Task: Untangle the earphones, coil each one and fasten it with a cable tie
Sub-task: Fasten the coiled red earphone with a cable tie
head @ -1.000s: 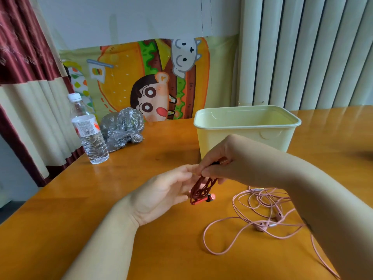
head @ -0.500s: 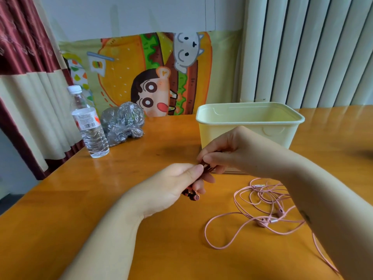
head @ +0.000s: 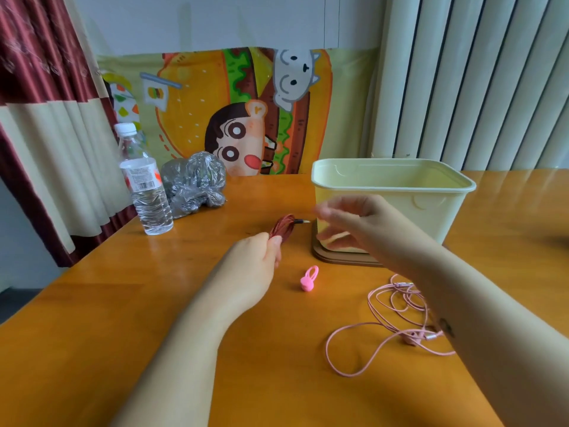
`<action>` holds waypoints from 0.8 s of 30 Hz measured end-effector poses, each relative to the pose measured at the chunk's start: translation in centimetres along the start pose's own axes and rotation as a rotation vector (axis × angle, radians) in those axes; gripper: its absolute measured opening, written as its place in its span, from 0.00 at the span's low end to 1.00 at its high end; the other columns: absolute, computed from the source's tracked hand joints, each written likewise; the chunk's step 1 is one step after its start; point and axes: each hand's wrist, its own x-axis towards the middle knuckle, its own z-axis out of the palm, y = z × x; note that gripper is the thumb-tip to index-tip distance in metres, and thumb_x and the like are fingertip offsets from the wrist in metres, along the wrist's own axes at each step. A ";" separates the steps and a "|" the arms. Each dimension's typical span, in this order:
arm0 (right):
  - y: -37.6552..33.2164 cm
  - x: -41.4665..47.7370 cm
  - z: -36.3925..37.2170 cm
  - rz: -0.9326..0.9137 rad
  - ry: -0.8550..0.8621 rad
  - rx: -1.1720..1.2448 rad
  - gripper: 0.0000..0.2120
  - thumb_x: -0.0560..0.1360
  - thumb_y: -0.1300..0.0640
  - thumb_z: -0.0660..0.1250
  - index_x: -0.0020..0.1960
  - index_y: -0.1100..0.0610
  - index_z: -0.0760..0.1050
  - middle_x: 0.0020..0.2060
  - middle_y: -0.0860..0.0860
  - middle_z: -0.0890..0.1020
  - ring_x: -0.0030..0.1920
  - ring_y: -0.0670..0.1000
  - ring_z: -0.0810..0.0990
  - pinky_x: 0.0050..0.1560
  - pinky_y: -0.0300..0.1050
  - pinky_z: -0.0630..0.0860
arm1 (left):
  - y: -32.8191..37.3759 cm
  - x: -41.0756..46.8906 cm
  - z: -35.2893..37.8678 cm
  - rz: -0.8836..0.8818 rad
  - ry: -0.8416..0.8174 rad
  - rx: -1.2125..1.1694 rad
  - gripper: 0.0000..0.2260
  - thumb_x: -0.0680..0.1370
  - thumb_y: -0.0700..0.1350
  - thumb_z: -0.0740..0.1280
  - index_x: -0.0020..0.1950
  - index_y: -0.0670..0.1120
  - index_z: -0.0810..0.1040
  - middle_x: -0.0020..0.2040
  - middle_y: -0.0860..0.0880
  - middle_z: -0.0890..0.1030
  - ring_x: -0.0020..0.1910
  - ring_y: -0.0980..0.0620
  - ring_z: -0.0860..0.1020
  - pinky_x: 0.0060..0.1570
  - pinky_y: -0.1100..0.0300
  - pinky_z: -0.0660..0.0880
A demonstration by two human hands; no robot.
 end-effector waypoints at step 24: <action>6.8 -0.5 1.6 -0.019 -0.138 -0.751 0.11 0.72 0.48 0.71 0.52 0.49 0.83 0.38 0.42 0.77 0.37 0.43 0.73 0.40 0.39 0.71 | 0.0 1.0 3.8 -0.456 -0.344 -0.881 0.16 0.84 0.47 0.52 0.40 0.43 0.70 0.57 0.41 0.80 0.53 0.44 0.82 0.65 0.46 0.70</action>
